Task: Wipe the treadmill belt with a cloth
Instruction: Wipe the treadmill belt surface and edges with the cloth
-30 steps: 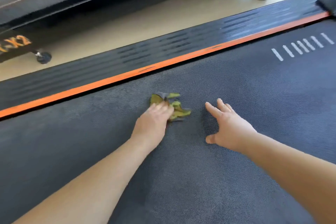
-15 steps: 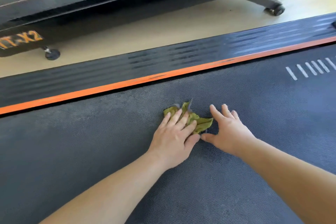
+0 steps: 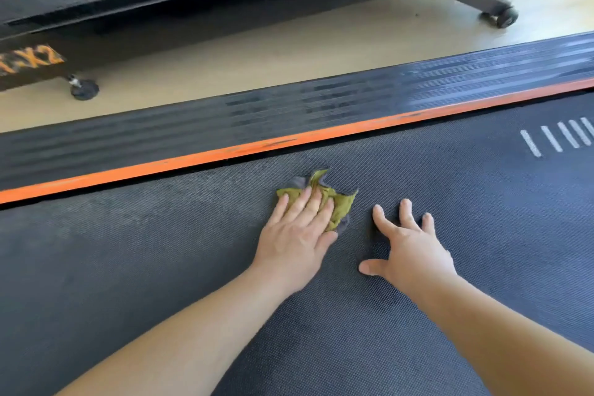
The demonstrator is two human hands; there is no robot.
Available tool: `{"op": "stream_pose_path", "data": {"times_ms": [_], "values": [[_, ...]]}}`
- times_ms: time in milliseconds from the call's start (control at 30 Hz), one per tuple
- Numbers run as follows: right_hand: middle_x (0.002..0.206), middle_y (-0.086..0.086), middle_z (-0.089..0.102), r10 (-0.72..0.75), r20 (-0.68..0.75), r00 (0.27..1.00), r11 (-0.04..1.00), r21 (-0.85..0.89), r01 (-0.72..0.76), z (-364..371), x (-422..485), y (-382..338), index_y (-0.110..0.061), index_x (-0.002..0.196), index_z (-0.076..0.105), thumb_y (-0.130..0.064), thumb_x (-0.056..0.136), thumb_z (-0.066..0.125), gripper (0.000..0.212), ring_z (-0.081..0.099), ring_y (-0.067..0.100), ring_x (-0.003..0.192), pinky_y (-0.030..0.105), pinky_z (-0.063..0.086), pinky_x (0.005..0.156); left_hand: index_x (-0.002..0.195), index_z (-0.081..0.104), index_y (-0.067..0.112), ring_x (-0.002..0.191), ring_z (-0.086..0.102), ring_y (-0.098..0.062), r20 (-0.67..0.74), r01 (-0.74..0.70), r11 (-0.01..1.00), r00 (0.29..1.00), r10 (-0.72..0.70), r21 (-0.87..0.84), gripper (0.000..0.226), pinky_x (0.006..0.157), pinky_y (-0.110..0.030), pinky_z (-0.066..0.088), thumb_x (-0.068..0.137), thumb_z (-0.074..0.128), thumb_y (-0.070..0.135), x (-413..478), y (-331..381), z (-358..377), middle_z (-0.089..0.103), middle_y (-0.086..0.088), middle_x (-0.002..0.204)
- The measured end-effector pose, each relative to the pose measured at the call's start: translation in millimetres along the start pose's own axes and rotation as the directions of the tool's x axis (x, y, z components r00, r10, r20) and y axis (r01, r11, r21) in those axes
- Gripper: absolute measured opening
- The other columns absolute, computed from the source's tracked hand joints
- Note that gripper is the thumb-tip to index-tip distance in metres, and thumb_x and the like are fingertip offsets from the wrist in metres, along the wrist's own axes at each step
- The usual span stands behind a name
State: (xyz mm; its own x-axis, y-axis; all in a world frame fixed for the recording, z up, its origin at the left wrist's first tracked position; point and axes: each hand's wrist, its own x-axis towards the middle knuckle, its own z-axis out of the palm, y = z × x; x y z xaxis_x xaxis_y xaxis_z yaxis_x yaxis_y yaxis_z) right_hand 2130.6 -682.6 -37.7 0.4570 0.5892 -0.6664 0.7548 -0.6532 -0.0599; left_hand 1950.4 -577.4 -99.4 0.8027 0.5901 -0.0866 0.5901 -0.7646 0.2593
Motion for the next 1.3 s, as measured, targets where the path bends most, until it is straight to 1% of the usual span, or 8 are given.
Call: {"op": "stream_pose_path", "data": {"times_ms": [100,233,467,667,867,1000,1133,1300], "values": [[0.163,0.007,0.000,0.050,0.039,0.998,0.994,-0.097,-0.046,-10.9,9.4,-12.3,-0.046,0.156,0.010,-0.065,0.066,0.083,0.118,0.009,0.045,0.148,0.065,0.044,0.103,0.157,0.036,0.023,0.155,0.015,-0.013,-0.056,-0.038,0.999,0.998,0.038,0.014,0.057,0.127,-0.045,0.012,0.107,0.025,0.048,13.4,-35.7,-10.7,0.033,0.002,0.164],[0.147,0.015,0.027,0.121,0.073,0.990,0.986,-0.128,-0.111,-20.1,16.8,-32.7,-0.027,0.143,0.040,-0.049,0.056,0.095,0.106,0.028,0.046,0.141,0.061,0.050,0.097,0.147,0.052,0.013,0.152,0.029,-0.021,-0.117,0.029,0.971,0.991,-0.059,-0.239,0.044,0.126,-0.048,0.017,0.106,0.049,0.030,6.3,-18.3,-5.7,0.047,-0.005,0.155],[0.161,0.016,0.007,0.045,0.029,0.999,0.990,-0.132,-0.041,-11.1,11.7,-17.3,-0.035,0.160,0.009,-0.058,0.068,0.086,0.122,0.015,0.043,0.148,0.058,0.048,0.101,0.137,0.064,0.014,0.143,0.045,-0.018,-0.154,-0.088,0.975,0.986,0.057,-0.204,0.037,0.123,-0.039,0.024,0.101,0.061,0.022,9.5,-44.4,-12.8,0.057,-0.004,0.145],[0.163,0.021,0.002,0.040,0.011,0.999,0.996,-0.080,-0.039,-12.6,8.8,-21.8,-0.031,0.160,0.009,-0.052,0.070,0.087,0.122,0.010,0.047,0.149,0.060,0.045,0.102,0.142,0.059,0.012,0.144,0.044,-0.022,-0.068,-0.219,0.964,0.975,0.211,-0.150,0.040,0.123,-0.045,0.028,0.103,0.058,0.022,-10.1,-62.6,-15.8,0.055,-0.007,0.148],[0.167,0.019,-0.008,0.002,-0.015,1.000,0.999,-0.041,-0.002,-4.7,7.6,-14.2,-0.035,0.160,0.004,-0.051,0.073,0.085,0.120,0.000,0.047,0.152,0.060,0.037,0.111,0.142,0.058,0.009,0.148,0.033,-0.016,-0.152,0.108,0.931,0.974,-0.169,-0.348,0.040,0.124,-0.029,0.010,0.103,0.057,0.017,-5.9,-40.7,-15.3,0.049,-0.007,0.152],[0.166,0.018,-0.009,0.012,-0.018,1.000,1.000,-0.026,-0.012,-6.5,9.2,-16.0,-0.036,0.160,0.002,-0.051,0.073,0.085,0.121,-0.001,0.046,0.152,0.060,0.036,0.112,0.141,0.059,0.010,0.146,0.035,-0.014,-0.145,0.044,0.956,0.985,-0.090,-0.291,0.039,0.124,-0.032,0.014,0.104,0.057,0.021,-5.6,-55.8,-13.4,0.050,-0.007,0.152],[0.166,0.018,-0.006,0.005,-0.013,1.000,0.999,-0.043,-0.005,-6.6,7.9,-14.2,-0.035,0.160,0.003,-0.053,0.073,0.085,0.121,0.001,0.046,0.151,0.058,0.039,0.110,0.130,0.066,0.005,0.137,0.049,-0.028,-0.193,0.156,0.955,0.959,-0.208,-0.254,0.032,0.120,-0.039,0.031,0.100,0.060,0.015,1.7,-42.9,-20.8,0.061,-0.013,0.140],[0.165,0.018,-0.006,-0.001,-0.033,0.999,0.998,-0.055,-0.001,-5.2,7.6,-15.0,-0.035,0.160,0.002,-0.055,0.074,0.083,0.120,0.003,0.045,0.151,0.057,0.040,0.109,0.138,0.061,0.005,0.138,0.051,-0.025,-0.113,-0.201,0.979,0.974,0.196,-0.031,0.039,0.121,-0.044,0.031,0.104,0.051,0.023,-2.2,-61.3,-17.0,0.059,-0.010,0.144]]}}
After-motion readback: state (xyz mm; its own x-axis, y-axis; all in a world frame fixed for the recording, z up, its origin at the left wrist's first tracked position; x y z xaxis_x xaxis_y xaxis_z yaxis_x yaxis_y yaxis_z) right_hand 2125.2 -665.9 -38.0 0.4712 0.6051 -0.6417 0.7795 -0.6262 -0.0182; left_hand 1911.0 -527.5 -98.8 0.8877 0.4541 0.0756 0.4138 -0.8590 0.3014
